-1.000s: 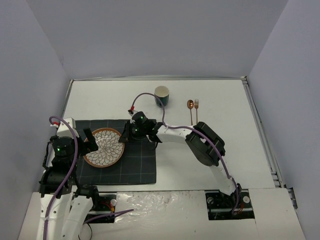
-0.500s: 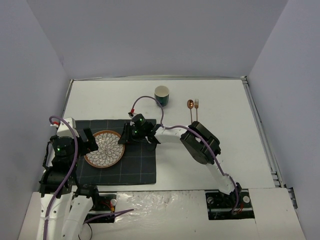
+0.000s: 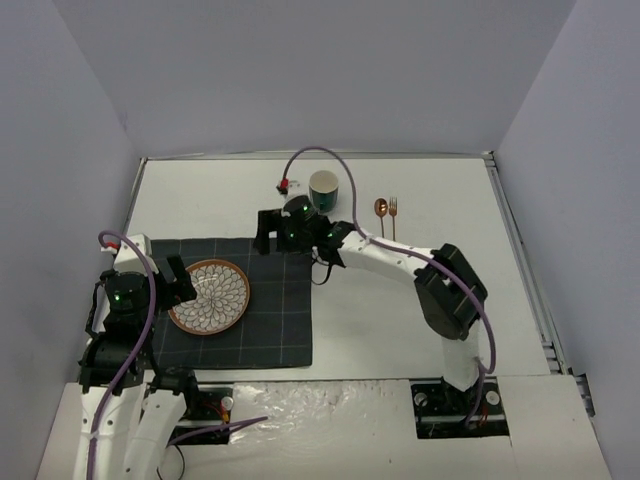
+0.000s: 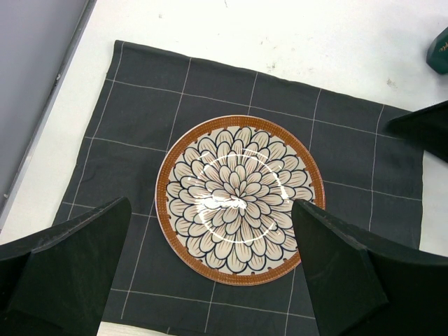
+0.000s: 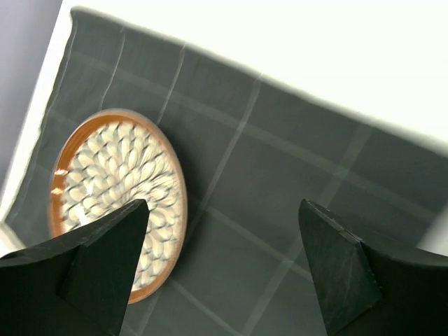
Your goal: Set the dinner table for one person
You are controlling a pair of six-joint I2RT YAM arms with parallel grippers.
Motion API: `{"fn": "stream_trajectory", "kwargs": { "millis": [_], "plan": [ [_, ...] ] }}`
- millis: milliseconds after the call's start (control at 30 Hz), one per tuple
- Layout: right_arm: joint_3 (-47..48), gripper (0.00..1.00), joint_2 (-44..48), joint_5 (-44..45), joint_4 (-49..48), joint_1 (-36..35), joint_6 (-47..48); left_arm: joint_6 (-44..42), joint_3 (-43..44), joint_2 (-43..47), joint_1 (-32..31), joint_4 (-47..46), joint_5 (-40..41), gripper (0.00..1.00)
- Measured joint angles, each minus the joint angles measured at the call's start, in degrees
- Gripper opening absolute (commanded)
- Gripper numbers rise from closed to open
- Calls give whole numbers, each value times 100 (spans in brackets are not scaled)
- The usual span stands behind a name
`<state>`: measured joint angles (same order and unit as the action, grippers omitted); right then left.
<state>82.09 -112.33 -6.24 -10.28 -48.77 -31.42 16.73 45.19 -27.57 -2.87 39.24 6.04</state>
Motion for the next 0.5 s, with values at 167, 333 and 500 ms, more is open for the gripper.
{"fn": "stream_trajectory", "kwargs": {
  "millis": [167, 333, 500],
  "plan": [
    [-185, 85, 805, 996, 227, 360, 895, 0, 0, 7, 0, 0, 0, 97],
    [-195, 83, 890, 1458, 444, 887, 1293, 0, 0, 7, 0, 0, 0, 97],
    [-144, 80, 651, 1704, 595, 1294, 1495, 0, 0, 7, 0, 0, 0, 97]
  ]
}}
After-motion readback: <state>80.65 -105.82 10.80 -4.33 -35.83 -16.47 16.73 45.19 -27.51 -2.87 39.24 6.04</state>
